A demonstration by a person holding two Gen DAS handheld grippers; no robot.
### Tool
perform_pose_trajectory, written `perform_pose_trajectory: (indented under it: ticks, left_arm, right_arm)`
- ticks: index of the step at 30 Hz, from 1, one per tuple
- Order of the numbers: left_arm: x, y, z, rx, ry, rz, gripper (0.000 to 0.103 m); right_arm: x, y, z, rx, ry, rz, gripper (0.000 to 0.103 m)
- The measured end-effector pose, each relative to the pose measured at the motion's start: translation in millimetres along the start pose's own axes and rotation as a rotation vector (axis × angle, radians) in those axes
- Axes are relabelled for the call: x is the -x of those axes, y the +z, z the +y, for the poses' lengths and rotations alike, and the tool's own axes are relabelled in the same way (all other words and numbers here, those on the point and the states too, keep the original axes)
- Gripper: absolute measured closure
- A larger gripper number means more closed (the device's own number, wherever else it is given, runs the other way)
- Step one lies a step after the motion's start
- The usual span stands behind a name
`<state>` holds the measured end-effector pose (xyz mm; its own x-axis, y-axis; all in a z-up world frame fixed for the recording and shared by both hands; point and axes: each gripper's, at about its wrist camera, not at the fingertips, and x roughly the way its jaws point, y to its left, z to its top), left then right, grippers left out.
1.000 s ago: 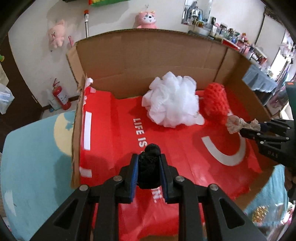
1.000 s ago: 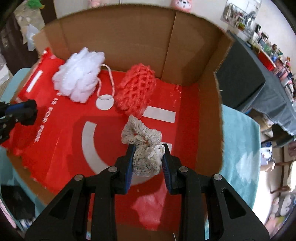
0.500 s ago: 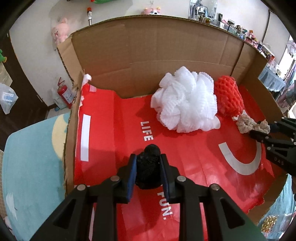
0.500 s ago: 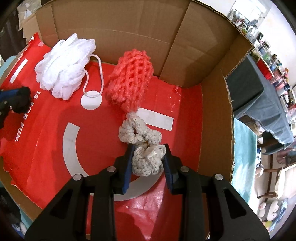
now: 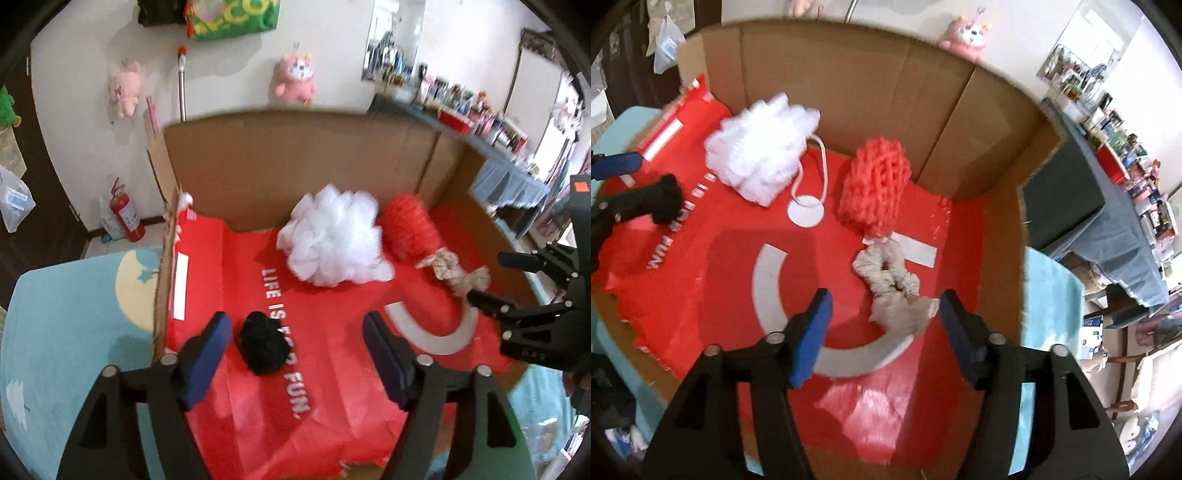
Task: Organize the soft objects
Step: 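Open both tools to release the ball and scrunchie in the box, then withdraw both tools from the box back over the table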
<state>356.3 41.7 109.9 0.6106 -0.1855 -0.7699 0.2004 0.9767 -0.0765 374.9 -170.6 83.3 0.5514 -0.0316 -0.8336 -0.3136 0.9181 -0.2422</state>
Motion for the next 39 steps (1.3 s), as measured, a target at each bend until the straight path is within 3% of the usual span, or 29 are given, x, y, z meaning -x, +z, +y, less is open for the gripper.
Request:
perform_pose_trajectory:
  ticks: [4, 10, 14, 17, 20, 28, 31, 36, 39]
  left_arm:
    - [40.2, -6.5, -4.2, 0.017, -0.017, -0.083, 0.012]
    - [115.6, -31.6, -21.0, 0.024, -0.018, -0.23, 0.004]
    - [161.5, -49.0, -28.8, 0.038, -0.019, -0.293, 0.003]
    - [193.0, -67.4, -36.4, 0.024, -0.019, -0.351, 0.0]
    - [219.5, -89.9, -44.0, 0.019, -0.023, -0.413, 0.0]
    - [249.7, -153.5, -63.5, 0.031, -0.054, -0.512, 0.0]
    - [244.7, -178.0, -72.4, 0.035, -0.063, -0.51, 0.0]
    - [232.3, -207.2, -84.8, 0.024, -0.016, -0.529, 0.0]
    - [224.5, -225.4, -91.4, 0.01, 0.004, -0.544, 0.0]
  right_arm:
    - [49.5, -5.4, -3.1, -0.032, 0.011, -0.089, 0.028]
    - [128.8, -31.7, -6.2, -0.085, 0.04, -0.243, 0.018]
    - [186.8, -59.5, 0.5, -0.1, 0.036, -0.354, 0.017]
    - [222.3, -83.3, 4.7, -0.104, 0.054, -0.427, 0.007]
    - [249.0, -109.1, 14.4, -0.099, 0.029, -0.49, 0.006]
    - [274.2, -183.3, 37.0, -0.151, 0.065, -0.581, 0.006]
    - [272.7, -211.6, 47.0, -0.183, 0.027, -0.62, 0.006]
    - [263.7, -246.8, 59.9, -0.223, -0.027, -0.662, 0.006]
    - [253.6, -263.4, 66.7, -0.239, -0.006, -0.661, 0.004]
